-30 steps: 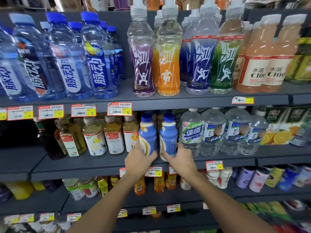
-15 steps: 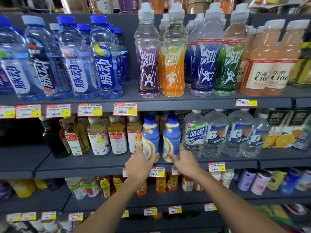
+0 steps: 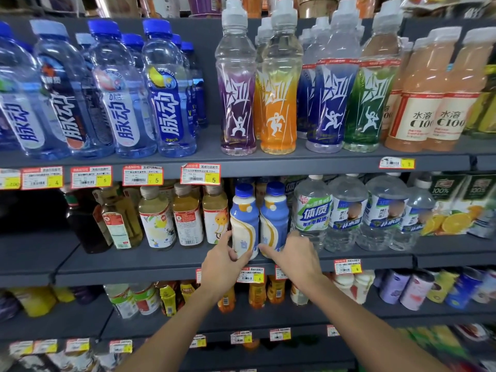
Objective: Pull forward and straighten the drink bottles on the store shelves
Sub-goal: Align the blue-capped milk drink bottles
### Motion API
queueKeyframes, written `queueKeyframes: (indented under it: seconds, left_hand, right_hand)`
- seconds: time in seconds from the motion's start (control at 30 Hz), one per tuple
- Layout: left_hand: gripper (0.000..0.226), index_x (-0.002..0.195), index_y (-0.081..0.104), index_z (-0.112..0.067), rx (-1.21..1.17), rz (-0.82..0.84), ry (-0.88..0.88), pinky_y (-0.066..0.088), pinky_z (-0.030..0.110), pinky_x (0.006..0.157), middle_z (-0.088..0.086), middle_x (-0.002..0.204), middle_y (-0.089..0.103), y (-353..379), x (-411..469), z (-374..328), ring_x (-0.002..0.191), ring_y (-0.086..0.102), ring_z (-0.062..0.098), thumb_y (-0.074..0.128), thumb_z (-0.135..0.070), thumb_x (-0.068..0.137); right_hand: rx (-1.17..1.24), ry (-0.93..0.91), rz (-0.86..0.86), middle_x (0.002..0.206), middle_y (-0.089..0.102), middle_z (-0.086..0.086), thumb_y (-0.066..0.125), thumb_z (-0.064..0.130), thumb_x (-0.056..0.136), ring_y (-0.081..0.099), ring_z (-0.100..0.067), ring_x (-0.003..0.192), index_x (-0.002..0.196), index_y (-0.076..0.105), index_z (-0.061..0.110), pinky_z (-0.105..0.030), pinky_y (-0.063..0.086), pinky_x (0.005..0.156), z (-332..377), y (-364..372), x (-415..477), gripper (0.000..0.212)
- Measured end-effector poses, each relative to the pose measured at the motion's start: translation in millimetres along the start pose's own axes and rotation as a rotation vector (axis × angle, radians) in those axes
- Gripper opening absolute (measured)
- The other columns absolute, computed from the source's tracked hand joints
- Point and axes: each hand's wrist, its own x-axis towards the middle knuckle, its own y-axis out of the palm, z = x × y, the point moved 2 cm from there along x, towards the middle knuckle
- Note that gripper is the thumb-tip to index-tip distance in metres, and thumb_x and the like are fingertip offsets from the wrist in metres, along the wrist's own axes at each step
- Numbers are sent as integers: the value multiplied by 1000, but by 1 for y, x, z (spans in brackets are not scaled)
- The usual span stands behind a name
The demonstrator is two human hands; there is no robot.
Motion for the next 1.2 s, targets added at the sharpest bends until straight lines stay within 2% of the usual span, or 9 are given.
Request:
queueKeyframes:
  seconds: [0.13,0.23,0.43,0.6,0.77,0.87,0.97,1.07,1.2]
  left_hand:
    - [72,139,41,-31,90,-48,-42,53,31,61,-12,71,59,5,1,-8,70,59,2,69,-62,80]
    - [75,139,41,-32,69,-29,-27,53,29,60,-11,69,60,2,1,-3,67,59,0,69,-64,79]
    - [76,146,42,-28,26,63,69,50,26,62,-22,76,63,-2,6,6,72,61,-3,69,-59,82]
    - [63,125,52,-29,110,-25,-11,51,28,62,-16,68,64,-1,9,-1,68,62,0,69,-67,78]
    - [59,102,39,-28,226,-72,-89,44,33,63,-18,77,50,10,4,-21,87,66,15,62,-76,76]
    - [67,106,40,-29,265,-73,-78,43,32,62,-18,78,55,9,2,-18,85,66,13,54,-85,72]
    - [78,127,44,-29,246,-14,-30,52,34,71,-14,88,67,3,7,-10,91,66,12,56,-83,72]
    - [79,140,43,-27,211,67,10,56,39,79,-14,82,67,-1,11,-10,88,65,10,64,-71,77]
    - [77,134,48,-27,168,26,-42,56,37,76,-15,83,67,-1,10,-13,86,65,9,70,-69,73]
  right_hand:
    - [122,-13,55,96,66,-8,67,67,81,66,-26,92,108,55,10,-40,57,75,0,-1,7,64]
    - [92,-74,64,83,65,1,60,69,85,66,-20,80,112,57,15,-36,57,69,-10,-5,8,60]
    - [14,-9,-21,84,63,-3,60,80,74,65,-24,81,101,52,12,-33,52,63,1,-2,5,73]
    - [18,-42,-43,93,68,-3,57,70,83,66,-25,90,104,57,16,-36,53,73,4,-1,5,58]
    - [-38,-150,60,84,67,5,49,68,85,66,-20,86,102,59,25,-35,55,72,-8,-11,6,47]
    - [-169,-133,-69,79,67,3,39,84,79,67,-20,82,95,58,24,-33,51,67,-9,-15,3,65]
    - [-219,-77,-62,88,69,-3,40,91,74,67,-24,87,102,57,17,-36,53,72,-6,-11,2,81]
    - [-51,-51,18,93,69,-4,56,78,79,67,-25,91,112,56,15,-40,56,76,-7,-7,6,71]
    - [65,-145,102,71,64,6,58,61,90,64,-15,75,117,58,19,-41,56,73,-16,-8,10,49]
